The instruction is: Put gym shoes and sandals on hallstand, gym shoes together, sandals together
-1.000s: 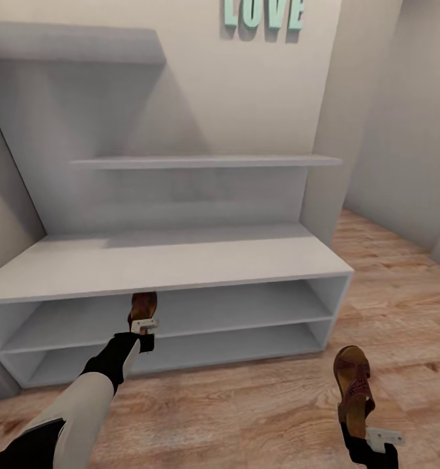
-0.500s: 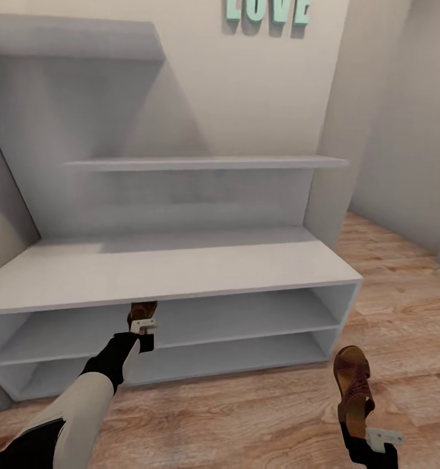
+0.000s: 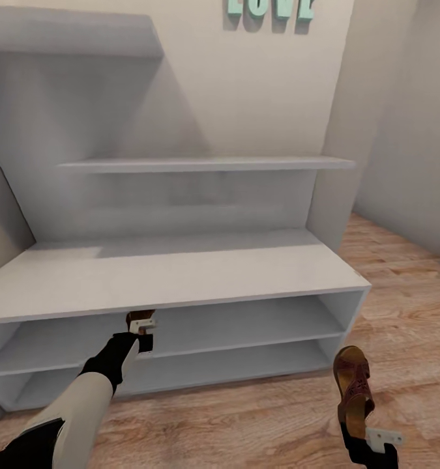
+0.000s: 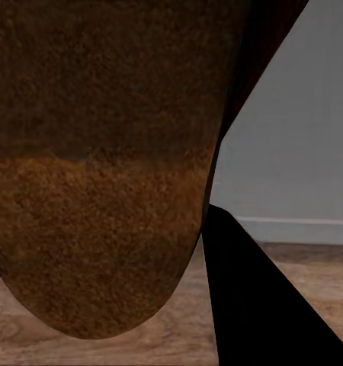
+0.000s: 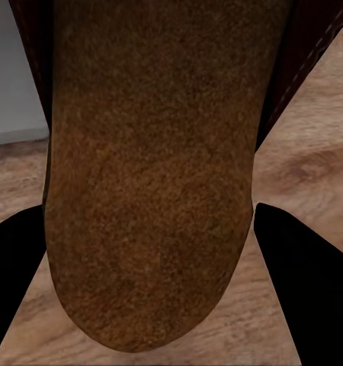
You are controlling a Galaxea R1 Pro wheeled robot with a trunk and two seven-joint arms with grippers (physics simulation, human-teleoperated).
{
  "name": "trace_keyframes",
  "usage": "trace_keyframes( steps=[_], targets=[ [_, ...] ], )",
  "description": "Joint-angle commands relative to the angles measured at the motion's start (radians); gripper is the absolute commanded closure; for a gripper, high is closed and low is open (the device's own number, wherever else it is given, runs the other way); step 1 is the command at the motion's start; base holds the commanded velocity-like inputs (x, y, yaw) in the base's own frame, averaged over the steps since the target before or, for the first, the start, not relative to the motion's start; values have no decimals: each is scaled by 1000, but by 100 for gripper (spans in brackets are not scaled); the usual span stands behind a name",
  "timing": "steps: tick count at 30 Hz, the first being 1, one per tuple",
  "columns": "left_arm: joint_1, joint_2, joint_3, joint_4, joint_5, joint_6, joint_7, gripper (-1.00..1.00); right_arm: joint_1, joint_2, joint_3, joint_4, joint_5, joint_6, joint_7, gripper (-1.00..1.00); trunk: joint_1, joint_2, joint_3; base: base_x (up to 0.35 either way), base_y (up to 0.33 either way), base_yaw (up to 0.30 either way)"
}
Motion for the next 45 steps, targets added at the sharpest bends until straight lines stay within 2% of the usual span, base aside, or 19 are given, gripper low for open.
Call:
trace_keyframes(
  steps=[1, 18, 31, 32, 45],
  targets=[
    [0, 0, 7, -2, -13, 6, -5, 100, -1, 0, -7, 1, -2, -3, 9, 100, 0, 0, -1, 106, 0, 0],
    [-1, 16, 10, -2, -7, 7, -5, 100, -1, 0, -7, 1, -2, -3, 9, 100, 0, 0, -1, 59, 47, 0],
    [0, 18, 7, -2, -5, 0, -8, 100, -1, 0, -7, 1, -2, -3, 9, 100, 0, 0, -1, 38, 43, 0],
    [0, 18, 8, -2, -5, 0, -5, -100, -1, 0, -7, 1, -2, -3, 9, 100, 0, 0, -1, 1, 1, 0],
    [0, 23, 9, -2, -5, 0, -2, -100, -1, 0, -7, 1, -2, -3, 9, 100, 0, 0, -1, -16, 11, 0]
  ],
)
